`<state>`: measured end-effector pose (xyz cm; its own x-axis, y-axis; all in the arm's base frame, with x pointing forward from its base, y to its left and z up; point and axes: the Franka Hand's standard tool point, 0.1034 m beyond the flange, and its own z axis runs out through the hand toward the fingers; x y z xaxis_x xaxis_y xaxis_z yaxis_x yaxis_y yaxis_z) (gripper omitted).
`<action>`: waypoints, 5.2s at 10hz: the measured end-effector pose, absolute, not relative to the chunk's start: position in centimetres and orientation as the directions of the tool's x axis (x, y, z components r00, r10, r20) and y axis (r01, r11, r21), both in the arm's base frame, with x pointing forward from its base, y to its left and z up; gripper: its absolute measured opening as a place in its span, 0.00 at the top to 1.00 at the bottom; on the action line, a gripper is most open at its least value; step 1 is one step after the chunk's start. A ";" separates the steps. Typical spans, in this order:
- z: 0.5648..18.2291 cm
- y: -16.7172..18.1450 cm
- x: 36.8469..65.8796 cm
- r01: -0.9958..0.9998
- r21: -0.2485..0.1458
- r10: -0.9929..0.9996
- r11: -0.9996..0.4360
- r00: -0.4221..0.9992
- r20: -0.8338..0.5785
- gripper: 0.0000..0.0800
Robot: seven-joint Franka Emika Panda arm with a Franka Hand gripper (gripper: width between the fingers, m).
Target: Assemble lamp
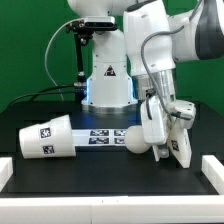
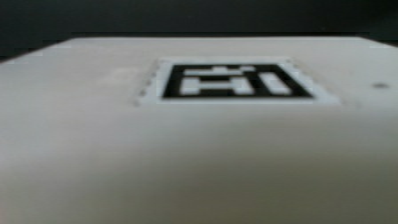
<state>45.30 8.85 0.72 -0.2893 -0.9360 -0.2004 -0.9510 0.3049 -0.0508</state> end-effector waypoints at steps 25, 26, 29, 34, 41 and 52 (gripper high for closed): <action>7.1 4.9 56.7 -0.247 -0.140 -0.243 -0.959 0.969 -0.048 0.63; 7.0 4.9 56.6 -0.247 -0.140 -0.243 -0.959 0.969 -0.050 0.63; 5.9 4.5 55.2 -0.267 -0.126 -0.252 -0.956 0.960 -0.119 0.63; 4.7 4.3 54.4 -0.253 -0.113 -0.244 -0.961 0.966 -0.086 0.63; 1.3 3.8 53.4 -0.252 -0.084 -0.244 -0.964 0.965 -0.101 0.63; 4.7 2.4 55.7 -0.299 -0.111 -0.240 -0.948 0.899 -0.367 0.13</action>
Offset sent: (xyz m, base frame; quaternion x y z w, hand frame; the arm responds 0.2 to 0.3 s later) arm 0.0268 -0.0123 0.0325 0.0079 0.0052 -0.2424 0.9701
